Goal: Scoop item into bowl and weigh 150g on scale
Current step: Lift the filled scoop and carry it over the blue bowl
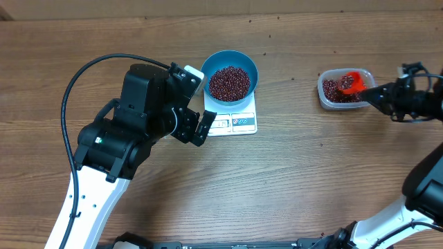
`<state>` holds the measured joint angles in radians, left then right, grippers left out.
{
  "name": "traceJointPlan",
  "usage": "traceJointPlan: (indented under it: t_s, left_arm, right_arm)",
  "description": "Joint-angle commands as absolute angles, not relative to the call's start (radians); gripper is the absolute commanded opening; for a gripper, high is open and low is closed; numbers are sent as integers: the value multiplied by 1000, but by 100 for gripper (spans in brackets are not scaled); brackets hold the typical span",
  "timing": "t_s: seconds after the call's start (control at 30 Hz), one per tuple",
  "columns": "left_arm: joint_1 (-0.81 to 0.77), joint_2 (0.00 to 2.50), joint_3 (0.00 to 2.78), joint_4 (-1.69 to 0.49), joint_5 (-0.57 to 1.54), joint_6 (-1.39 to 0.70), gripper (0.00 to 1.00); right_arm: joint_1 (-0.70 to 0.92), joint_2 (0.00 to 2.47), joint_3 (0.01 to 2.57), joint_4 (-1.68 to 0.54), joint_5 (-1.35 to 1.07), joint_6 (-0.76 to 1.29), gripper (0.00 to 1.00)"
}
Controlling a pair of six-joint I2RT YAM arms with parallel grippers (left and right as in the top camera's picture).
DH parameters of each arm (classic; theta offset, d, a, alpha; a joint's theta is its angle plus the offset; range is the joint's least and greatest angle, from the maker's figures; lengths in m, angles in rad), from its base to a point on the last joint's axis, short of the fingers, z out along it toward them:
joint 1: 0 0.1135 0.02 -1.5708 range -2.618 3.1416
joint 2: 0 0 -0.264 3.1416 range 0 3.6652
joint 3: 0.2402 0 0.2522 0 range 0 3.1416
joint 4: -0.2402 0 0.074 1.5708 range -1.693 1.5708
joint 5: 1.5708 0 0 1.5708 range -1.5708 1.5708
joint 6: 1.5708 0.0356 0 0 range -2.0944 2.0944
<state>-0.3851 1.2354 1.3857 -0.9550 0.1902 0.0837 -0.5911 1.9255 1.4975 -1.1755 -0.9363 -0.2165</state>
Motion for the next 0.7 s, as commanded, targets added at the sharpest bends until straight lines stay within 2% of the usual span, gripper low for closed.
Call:
traceJointPlan:
  t_s: [0.0,0.13,0.3,0.67]
  left_arm:
    - [-380,1239,1404,-955,184,78,99]
    - [-380,1239,1404,-954,184,78,100]
    - [-380,1239,1404,-954,184,78,100]
    - [-380,1239,1404,-954,184,78,100]
  right_arm:
    - [-626,1931,1500,-1209,-1087,-325,4]
    - [-630,1931,1500,-1280,-1199,-422,4]
    - [-583,1930,1500,-1316,-1223,-447,4]
    - [-348,1926,1583,-1315,-1265,-402,4]
